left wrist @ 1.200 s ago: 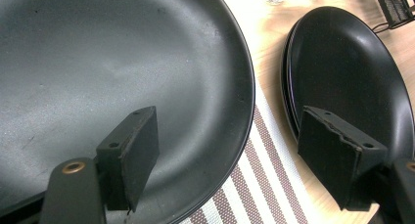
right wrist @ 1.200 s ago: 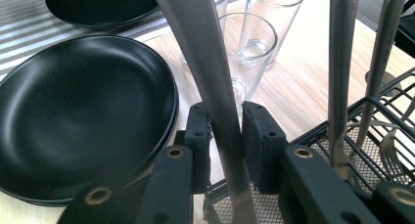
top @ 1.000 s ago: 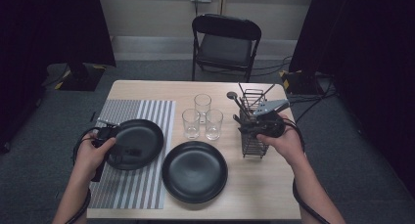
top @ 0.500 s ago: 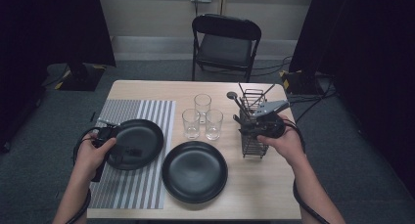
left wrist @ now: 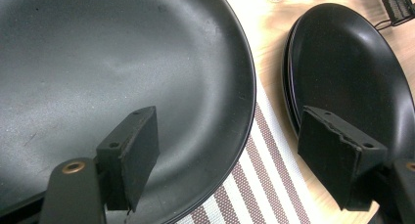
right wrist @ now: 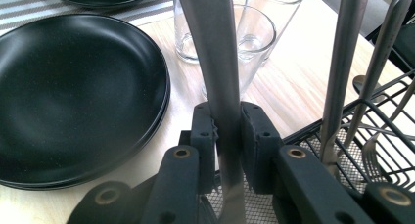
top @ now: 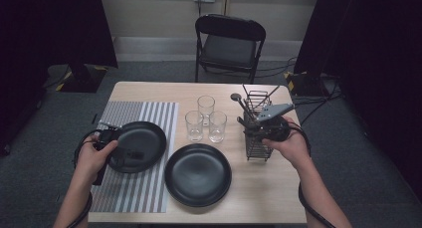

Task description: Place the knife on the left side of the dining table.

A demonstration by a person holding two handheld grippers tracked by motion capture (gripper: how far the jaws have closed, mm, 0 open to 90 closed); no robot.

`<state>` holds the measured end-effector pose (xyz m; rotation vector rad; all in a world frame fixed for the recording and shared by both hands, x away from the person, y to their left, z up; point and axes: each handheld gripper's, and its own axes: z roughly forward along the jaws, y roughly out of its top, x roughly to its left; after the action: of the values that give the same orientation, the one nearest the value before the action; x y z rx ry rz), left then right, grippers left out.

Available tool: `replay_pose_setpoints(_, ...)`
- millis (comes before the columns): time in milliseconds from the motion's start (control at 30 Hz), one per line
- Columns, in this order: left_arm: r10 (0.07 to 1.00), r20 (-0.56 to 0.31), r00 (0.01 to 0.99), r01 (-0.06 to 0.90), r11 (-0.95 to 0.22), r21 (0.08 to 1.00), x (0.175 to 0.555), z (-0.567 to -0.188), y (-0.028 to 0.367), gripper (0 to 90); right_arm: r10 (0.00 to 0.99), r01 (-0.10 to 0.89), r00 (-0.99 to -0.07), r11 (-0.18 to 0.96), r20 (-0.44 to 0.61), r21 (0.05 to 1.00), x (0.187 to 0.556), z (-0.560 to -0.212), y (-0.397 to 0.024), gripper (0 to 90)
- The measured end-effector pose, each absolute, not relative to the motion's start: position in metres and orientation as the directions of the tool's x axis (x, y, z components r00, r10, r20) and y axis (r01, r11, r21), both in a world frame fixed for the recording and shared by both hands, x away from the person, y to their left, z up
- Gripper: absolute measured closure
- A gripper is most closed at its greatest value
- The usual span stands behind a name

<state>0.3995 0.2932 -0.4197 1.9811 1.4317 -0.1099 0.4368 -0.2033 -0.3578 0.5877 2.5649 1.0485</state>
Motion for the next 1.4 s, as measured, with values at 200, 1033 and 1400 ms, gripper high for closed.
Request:
replay_pose_setpoints(200, 0.806, -0.440, 0.395, 0.866, -0.167, 0.471, 0.400, -0.420, 0.292, 23.1, 0.468, 0.231, -0.871, 0.661, -0.150, 0.714, 0.436, -0.356, -0.204, 78.2)
replay_pose_setpoints(1033, 0.803, -0.439, 0.403, 0.866, -0.179, 0.467, 0.401, -0.418, 0.290, 23.0, 0.494, 0.215, -0.849, 0.652, -0.191, 0.727, 0.434, -0.345, -0.209, 79.8)
replay_pose_setpoints(1400, 0.804, -0.438, 0.402, 0.866, -0.179, 0.467, 0.400, -0.418, 0.290, 23.0, 0.525, 0.239, -0.835, 0.614, -0.163, 0.752, 0.433, -0.336, -0.211, 79.8)
